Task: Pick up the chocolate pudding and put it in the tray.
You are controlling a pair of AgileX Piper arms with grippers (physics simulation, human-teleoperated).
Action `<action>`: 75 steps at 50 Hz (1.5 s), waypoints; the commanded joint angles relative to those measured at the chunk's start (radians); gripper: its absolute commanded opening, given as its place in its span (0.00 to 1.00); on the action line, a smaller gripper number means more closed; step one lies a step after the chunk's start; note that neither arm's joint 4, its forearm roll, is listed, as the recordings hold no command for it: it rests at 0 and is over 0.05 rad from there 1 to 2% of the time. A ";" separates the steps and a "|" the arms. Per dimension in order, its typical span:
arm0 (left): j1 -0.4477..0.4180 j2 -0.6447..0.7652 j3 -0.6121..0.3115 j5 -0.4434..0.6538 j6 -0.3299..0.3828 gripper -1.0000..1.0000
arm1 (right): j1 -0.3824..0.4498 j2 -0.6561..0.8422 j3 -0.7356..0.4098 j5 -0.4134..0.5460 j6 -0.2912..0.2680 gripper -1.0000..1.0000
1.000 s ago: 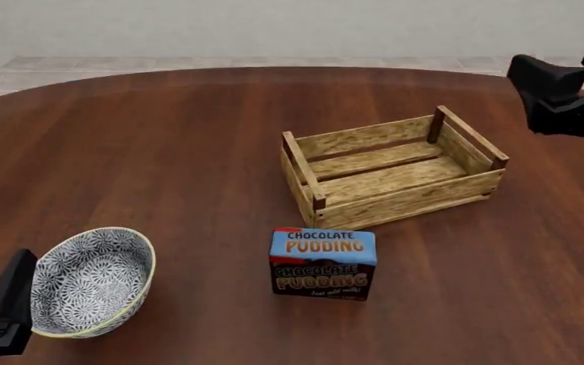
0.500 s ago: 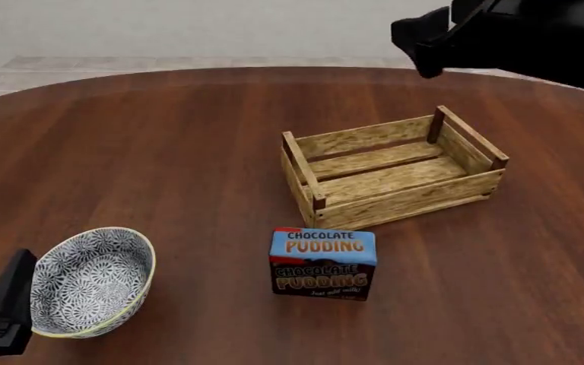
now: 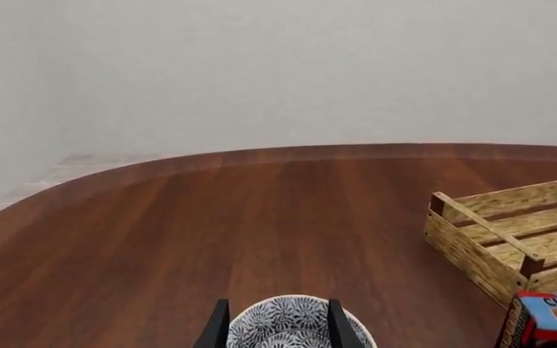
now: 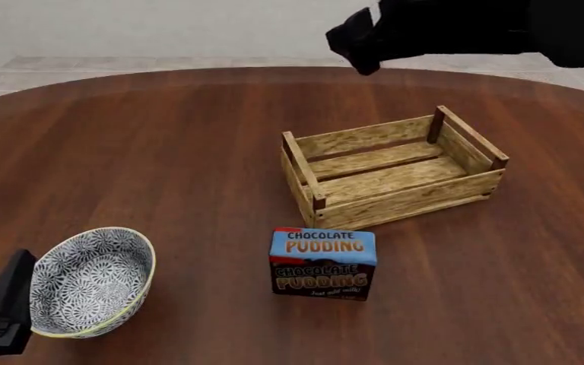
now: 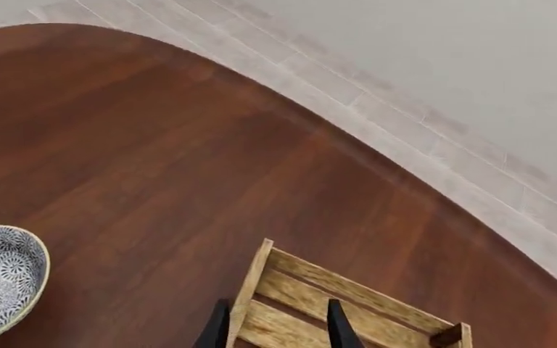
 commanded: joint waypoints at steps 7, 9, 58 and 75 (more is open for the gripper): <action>0.007 0.000 -0.002 -0.004 -0.003 1.00 | 0.105 0.100 -0.101 0.106 -0.058 1.00; 0.009 -0.001 0.002 -0.007 -0.003 1.00 | 0.116 0.109 -0.105 0.113 -0.060 1.00; 0.010 0.000 -0.013 0.011 0.017 1.00 | 0.317 0.079 -0.074 0.297 -0.177 1.00; 0.013 -0.001 0.000 -0.004 0.024 1.00 | 0.350 0.060 -0.050 0.365 -0.212 1.00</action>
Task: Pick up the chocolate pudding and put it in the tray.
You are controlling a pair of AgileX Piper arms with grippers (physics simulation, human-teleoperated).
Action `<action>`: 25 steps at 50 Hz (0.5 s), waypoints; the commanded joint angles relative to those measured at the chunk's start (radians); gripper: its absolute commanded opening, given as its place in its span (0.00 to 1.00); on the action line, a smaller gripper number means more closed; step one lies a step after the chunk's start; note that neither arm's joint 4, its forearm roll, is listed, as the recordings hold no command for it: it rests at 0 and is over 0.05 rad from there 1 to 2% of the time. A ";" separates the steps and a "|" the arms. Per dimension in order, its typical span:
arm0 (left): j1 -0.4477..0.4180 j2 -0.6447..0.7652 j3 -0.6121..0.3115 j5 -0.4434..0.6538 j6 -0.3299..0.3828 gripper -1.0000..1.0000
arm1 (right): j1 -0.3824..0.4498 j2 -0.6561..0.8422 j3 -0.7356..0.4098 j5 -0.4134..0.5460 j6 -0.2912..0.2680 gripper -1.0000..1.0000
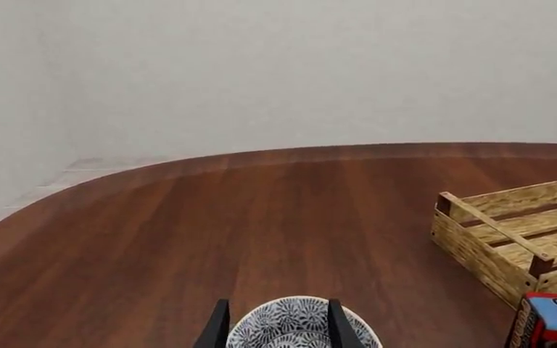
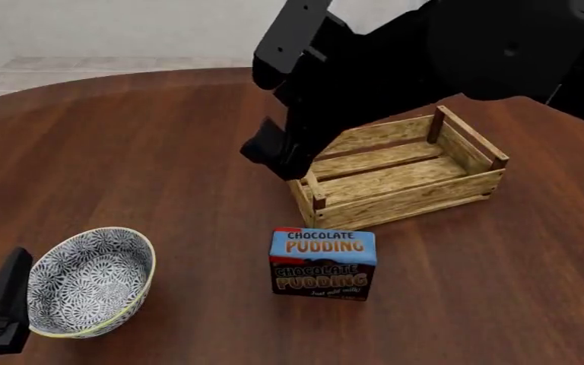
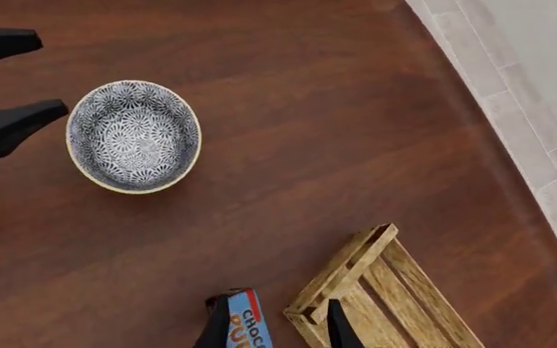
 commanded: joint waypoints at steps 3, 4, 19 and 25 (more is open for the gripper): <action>0.000 0.000 0.000 -0.002 0.006 1.00 | 0.026 -0.013 0.038 0.046 -0.028 1.00; 0.000 0.000 -0.001 -0.001 0.006 1.00 | 0.029 -0.015 0.046 0.048 -0.034 1.00; 0.003 0.000 -0.012 0.009 0.006 1.00 | 0.022 0.009 0.072 0.096 -0.080 1.00; 0.004 0.000 -0.008 0.005 0.004 1.00 | 0.029 0.014 0.092 0.105 -0.087 1.00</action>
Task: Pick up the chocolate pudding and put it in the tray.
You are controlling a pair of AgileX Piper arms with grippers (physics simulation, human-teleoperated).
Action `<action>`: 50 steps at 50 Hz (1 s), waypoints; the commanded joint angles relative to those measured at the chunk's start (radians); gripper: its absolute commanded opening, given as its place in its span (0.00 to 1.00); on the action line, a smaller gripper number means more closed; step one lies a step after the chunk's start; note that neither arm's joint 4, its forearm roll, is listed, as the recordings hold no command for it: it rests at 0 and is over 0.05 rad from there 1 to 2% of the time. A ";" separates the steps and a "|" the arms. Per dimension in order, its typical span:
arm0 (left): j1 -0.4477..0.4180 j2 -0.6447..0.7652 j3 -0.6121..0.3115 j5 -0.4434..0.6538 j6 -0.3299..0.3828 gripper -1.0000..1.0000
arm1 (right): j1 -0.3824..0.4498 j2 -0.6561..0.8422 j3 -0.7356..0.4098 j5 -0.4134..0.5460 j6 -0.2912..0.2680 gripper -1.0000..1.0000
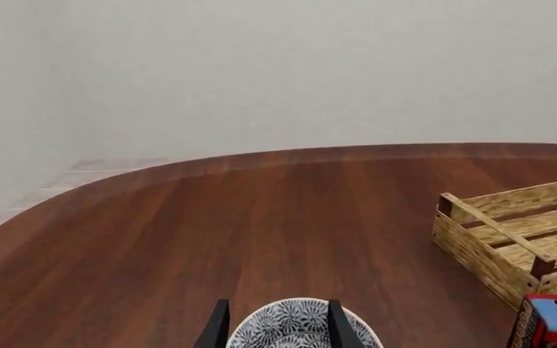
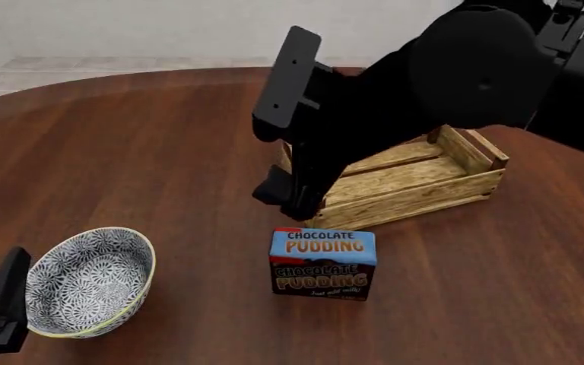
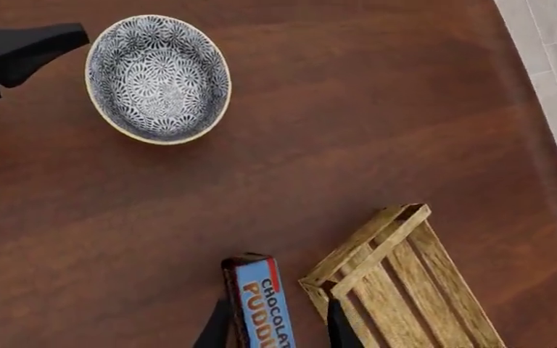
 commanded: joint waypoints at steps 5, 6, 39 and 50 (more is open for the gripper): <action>0.004 -0.001 0.003 -0.005 -0.001 1.00 | 0.014 0.005 0.045 0.033 -0.028 1.00; 0.003 -0.001 0.005 -0.007 -0.001 1.00 | 0.008 0.009 0.044 0.035 -0.031 1.00; -0.001 0.000 -0.002 -0.002 0.003 1.00 | -0.120 0.050 0.064 0.125 -0.185 1.00; 0.002 -0.001 0.002 -0.009 -0.001 1.00 | -0.109 0.058 0.063 0.123 -0.183 1.00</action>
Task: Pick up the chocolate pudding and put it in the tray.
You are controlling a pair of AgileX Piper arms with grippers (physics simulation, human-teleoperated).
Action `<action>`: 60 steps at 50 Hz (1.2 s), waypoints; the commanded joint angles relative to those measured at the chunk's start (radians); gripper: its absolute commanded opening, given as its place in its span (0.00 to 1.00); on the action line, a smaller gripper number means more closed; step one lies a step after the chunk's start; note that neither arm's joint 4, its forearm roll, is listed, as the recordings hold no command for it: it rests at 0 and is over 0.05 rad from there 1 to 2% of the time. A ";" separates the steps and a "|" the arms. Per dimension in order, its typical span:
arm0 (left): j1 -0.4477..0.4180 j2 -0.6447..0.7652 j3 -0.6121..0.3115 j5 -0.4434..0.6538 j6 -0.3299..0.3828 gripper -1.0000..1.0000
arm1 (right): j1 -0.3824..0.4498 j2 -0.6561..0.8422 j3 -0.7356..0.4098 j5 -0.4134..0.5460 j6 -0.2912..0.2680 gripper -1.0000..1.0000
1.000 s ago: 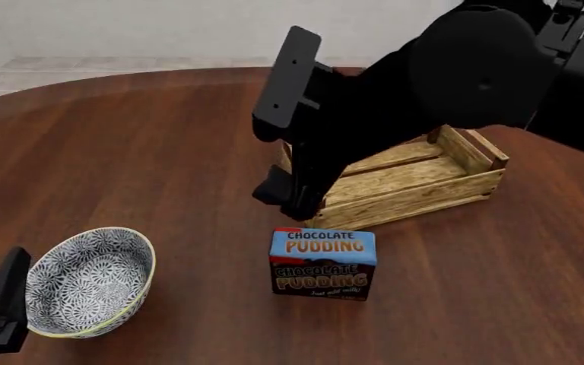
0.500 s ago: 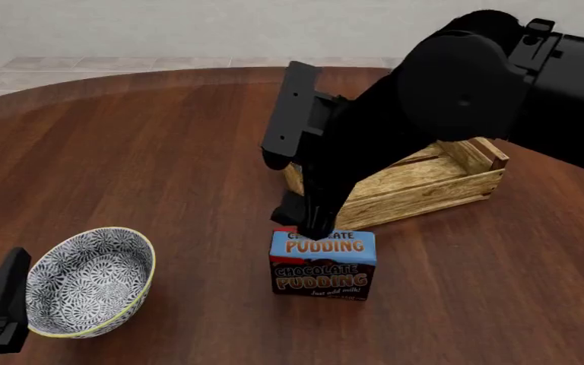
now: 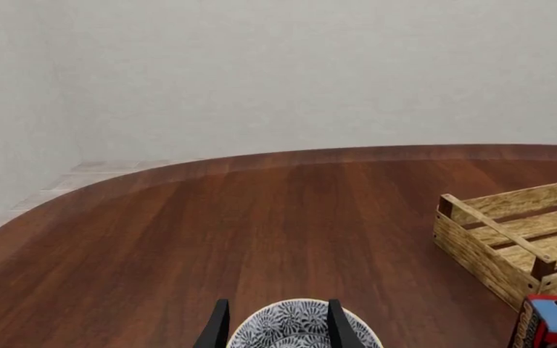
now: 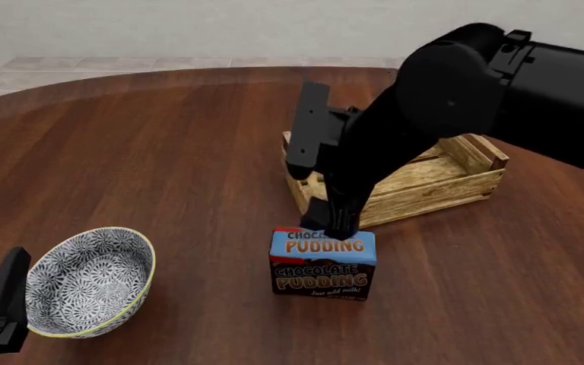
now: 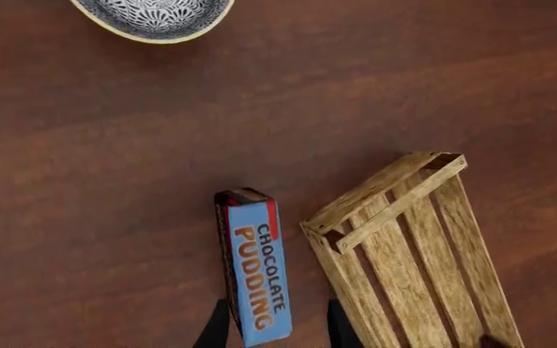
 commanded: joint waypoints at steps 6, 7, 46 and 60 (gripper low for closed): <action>0.002 0.000 -0.006 0.002 -0.004 1.00 | 0.002 0.013 0.019 -0.010 -0.001 1.00; 0.002 0.000 -0.006 0.001 -0.004 1.00 | 0.004 0.013 0.023 -0.013 0.001 1.00; 0.000 0.000 -0.006 0.006 0.001 1.00 | 0.027 0.037 0.100 -0.082 0.044 1.00; 0.000 0.000 0.000 -0.002 -0.002 1.00 | -0.014 0.064 0.088 -0.076 0.018 1.00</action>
